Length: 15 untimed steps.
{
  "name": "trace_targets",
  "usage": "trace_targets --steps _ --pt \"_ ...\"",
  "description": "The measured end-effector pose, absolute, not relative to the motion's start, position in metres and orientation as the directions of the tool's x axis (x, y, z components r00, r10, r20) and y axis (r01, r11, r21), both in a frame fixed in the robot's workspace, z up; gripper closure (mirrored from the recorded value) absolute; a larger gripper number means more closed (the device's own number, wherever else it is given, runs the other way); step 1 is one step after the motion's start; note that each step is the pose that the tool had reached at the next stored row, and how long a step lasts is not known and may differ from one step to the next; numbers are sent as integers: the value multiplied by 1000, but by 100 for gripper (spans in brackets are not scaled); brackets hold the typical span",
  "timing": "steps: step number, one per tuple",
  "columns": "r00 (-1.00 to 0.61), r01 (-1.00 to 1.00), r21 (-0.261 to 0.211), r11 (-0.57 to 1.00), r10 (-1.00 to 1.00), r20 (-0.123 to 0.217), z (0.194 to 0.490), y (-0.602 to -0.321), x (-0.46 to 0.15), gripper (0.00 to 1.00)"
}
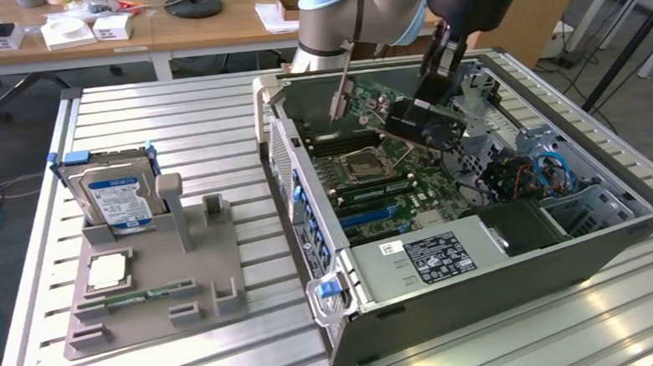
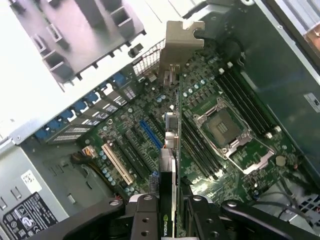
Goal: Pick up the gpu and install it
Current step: 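Insert the gpu into the slot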
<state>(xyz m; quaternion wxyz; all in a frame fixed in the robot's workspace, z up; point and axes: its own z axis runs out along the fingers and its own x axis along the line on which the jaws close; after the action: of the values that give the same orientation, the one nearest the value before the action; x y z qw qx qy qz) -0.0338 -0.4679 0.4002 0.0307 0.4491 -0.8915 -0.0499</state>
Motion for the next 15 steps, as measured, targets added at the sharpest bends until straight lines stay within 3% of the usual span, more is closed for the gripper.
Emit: trace_targets --steps 15 --pt "-378 -922 87 377 -926 -3 397 -468 -34 74"
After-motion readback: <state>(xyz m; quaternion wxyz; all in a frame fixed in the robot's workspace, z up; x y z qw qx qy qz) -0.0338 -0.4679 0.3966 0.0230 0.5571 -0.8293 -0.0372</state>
